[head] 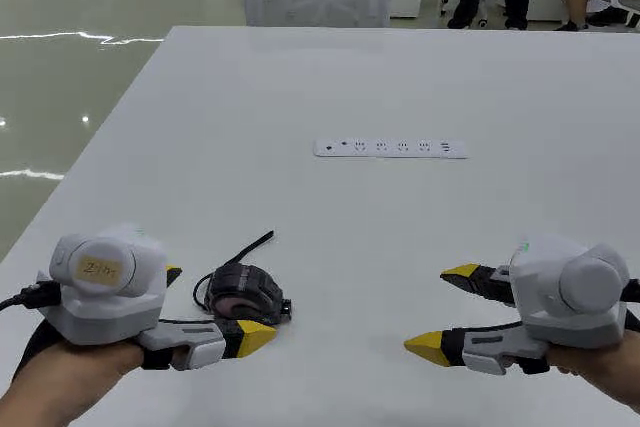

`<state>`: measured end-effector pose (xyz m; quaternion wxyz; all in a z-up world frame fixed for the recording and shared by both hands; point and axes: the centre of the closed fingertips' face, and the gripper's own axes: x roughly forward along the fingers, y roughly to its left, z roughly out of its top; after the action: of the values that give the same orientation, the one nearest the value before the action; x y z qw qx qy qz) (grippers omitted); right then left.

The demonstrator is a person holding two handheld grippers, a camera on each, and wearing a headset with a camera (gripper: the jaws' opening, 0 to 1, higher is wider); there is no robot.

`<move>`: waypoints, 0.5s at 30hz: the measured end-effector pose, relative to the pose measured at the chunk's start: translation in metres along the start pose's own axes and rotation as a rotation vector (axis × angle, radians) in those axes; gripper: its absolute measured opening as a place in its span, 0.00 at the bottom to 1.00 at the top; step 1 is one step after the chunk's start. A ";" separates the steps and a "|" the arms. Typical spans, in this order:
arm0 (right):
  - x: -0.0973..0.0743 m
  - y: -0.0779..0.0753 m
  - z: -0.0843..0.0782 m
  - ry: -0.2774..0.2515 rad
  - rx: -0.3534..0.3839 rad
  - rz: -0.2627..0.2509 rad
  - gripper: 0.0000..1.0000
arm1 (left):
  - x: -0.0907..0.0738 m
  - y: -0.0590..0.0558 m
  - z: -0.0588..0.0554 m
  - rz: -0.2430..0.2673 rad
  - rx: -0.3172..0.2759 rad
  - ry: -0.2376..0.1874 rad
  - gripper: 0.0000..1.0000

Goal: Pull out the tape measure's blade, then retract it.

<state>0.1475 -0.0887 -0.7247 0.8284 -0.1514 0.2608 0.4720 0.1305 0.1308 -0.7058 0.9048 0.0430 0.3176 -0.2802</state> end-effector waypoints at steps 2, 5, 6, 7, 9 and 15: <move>-0.002 -0.001 -0.004 0.000 0.004 -0.003 0.65 | -0.002 -0.003 0.002 -0.010 0.013 -0.008 0.86; -0.008 0.000 -0.007 0.003 0.000 -0.006 0.66 | -0.005 -0.006 0.001 -0.032 0.067 -0.010 0.90; -0.010 0.001 -0.007 0.001 0.000 -0.006 0.66 | -0.005 -0.008 0.001 -0.039 0.079 -0.010 0.91; -0.011 0.000 -0.008 0.000 0.002 -0.007 0.67 | -0.006 -0.010 0.001 -0.043 0.086 -0.012 0.92; -0.015 0.000 -0.011 -0.006 0.008 -0.008 0.68 | -0.008 -0.012 0.002 -0.046 0.100 -0.019 0.94; -0.025 -0.002 -0.016 -0.013 0.018 -0.013 0.74 | -0.009 -0.011 -0.007 -0.065 0.136 -0.015 0.97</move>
<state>0.1345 -0.1154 -0.7231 0.8344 -0.1426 0.2589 0.4652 0.1151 0.1281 -0.7045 0.8927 0.0917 0.2921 -0.3307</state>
